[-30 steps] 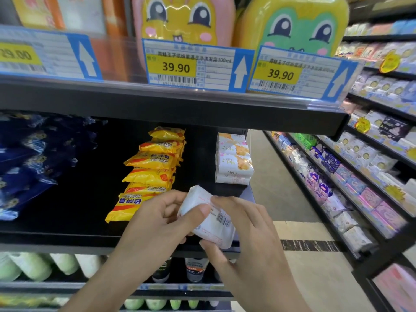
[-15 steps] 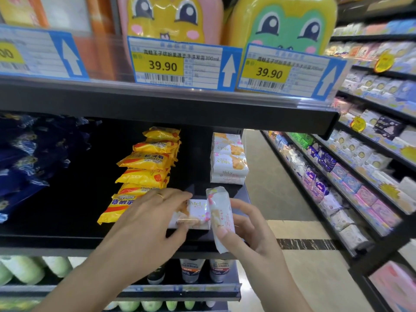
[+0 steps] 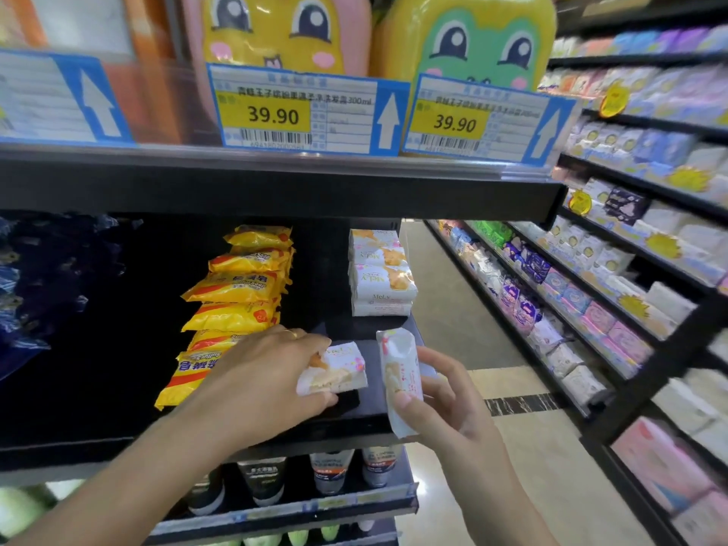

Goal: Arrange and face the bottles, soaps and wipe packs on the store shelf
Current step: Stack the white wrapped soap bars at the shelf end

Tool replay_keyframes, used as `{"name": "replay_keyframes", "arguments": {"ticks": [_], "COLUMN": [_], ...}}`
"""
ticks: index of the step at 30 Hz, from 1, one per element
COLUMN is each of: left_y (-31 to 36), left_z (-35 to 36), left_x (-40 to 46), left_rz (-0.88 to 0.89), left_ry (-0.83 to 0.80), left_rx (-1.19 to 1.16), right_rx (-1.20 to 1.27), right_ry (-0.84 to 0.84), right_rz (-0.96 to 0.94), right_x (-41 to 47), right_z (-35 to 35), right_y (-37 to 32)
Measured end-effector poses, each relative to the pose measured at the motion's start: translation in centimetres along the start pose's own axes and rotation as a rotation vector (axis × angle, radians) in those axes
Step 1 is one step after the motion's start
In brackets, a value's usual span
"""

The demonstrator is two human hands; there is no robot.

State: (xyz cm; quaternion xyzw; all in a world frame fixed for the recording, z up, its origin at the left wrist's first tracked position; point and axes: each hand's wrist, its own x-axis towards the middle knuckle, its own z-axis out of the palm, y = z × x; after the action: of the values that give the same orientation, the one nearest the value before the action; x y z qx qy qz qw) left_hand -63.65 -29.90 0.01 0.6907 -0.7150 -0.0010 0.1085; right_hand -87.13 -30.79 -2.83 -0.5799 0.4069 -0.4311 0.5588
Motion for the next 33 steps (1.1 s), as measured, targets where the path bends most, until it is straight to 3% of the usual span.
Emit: {"name": "replay_keyframes", "arguments": {"ticks": [5,10,15,21,33], "left_y": [0.6,3.7,8.5,15.7,37.1], "left_z": [0.3,0.4,2.7,6.2,13.5], "left_x": [-0.4,-0.4,-1.5,-1.3,-2.2], "left_rz": [-0.061,0.013,0.132,0.221,0.313], "left_ry": [0.055,-0.114,-0.161,-0.405,-0.770], "left_rx": [-0.674,-1.120,-1.225,-1.323,-1.222], "right_rx": [0.055,0.047,0.035,0.027,0.074], "right_ry": [0.214,0.440,0.613,0.830,1.069], "right_rz": [-0.024,-0.035,0.013,0.079,0.153], "right_x": [-2.9,-7.3,-12.4,-18.1,-27.6], "right_z": [0.1,-0.5,-3.1,-7.4,-22.2], "right_y": [0.4,1.4,2.4,3.9,6.0]}}
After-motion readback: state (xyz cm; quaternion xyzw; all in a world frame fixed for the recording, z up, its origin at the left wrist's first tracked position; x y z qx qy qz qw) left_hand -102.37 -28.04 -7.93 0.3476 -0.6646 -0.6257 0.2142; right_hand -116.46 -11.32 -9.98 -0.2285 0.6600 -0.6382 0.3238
